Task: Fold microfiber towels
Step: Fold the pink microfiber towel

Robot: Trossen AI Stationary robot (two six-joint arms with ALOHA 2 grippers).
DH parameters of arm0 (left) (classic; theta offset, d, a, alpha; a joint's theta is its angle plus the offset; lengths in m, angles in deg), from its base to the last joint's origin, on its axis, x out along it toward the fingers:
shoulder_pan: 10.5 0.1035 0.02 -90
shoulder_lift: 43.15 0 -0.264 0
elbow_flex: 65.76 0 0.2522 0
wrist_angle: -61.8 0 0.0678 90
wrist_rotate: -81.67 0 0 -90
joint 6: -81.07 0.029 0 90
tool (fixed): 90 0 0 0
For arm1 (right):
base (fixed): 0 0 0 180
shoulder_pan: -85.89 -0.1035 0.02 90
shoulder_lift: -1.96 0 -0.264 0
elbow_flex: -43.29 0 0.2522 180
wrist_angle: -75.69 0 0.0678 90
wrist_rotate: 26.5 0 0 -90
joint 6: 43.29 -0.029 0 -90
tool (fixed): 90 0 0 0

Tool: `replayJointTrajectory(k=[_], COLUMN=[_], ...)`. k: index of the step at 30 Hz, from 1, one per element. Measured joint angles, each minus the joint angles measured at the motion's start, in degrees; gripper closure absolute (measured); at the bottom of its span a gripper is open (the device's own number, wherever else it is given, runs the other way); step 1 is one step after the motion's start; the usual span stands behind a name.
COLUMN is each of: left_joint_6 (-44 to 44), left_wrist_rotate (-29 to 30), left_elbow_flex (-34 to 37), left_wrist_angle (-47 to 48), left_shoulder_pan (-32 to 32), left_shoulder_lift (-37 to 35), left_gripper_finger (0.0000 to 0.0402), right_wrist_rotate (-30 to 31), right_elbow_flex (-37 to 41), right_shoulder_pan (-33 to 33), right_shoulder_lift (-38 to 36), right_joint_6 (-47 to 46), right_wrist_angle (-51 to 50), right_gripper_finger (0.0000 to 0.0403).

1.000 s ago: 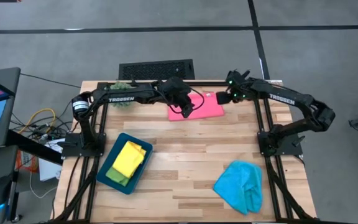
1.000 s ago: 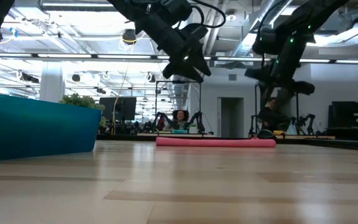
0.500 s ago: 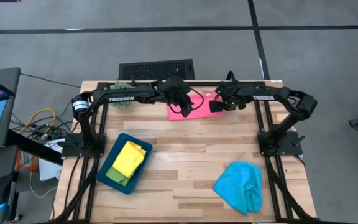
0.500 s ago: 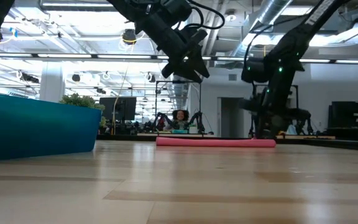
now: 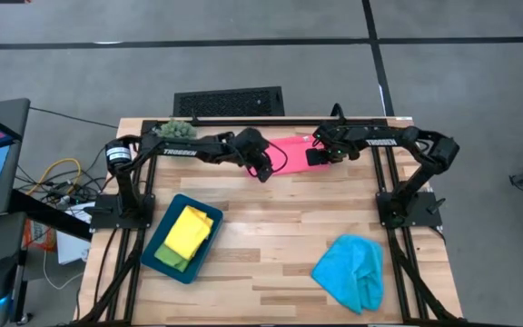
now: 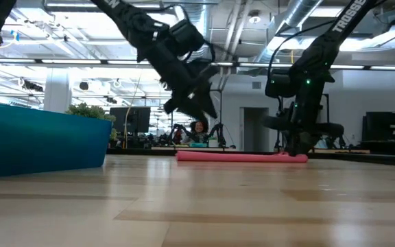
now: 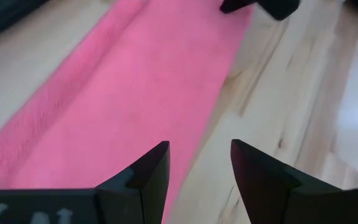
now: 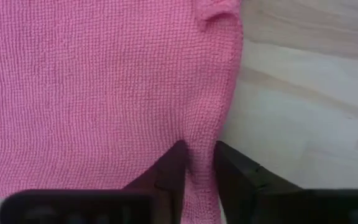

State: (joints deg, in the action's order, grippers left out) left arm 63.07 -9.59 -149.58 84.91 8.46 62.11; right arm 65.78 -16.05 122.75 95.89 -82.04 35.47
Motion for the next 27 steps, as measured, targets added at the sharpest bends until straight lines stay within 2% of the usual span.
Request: replayJointTrajectory(k=[5, 13, 21, 27], left_joint_6=[-1.06, -0.85, 0.13, 0.21], left_wrist_rotate=[0.29, 0.44, 0.44, 1.05], left_elbow_flex=[2.7, 2.84, 2.84, 2.84], left_wrist_angle=[-1.83, -2.95, -2.9, -2.85], left_shoulder_pan=[0.09, 0.09, 0.09, 0.09], left_shoulder_lift=[0.0, -0.02, -0.04, -0.05], left_gripper_finger=[0.0239, 0.0239, 0.0239, 0.0239], right_wrist_rotate=[-0.45, -2.04, -1.49, -1.16], right_elbow_flex=[0.0, -1.1, -5.25, -8.16], right_shoulder_pan=[-0.02, -0.37, -3.18, -7.8], right_shoulder_lift=[-0.05, -2.87, -5.06, -1.95], right_joint_6=[0.23, 1.17, 0.81, 0.33], right_wrist_angle=[0.6, -0.73, -1.07, 1.17], right_gripper_finger=[0.0337, 0.0393, 0.0384, 0.0391])
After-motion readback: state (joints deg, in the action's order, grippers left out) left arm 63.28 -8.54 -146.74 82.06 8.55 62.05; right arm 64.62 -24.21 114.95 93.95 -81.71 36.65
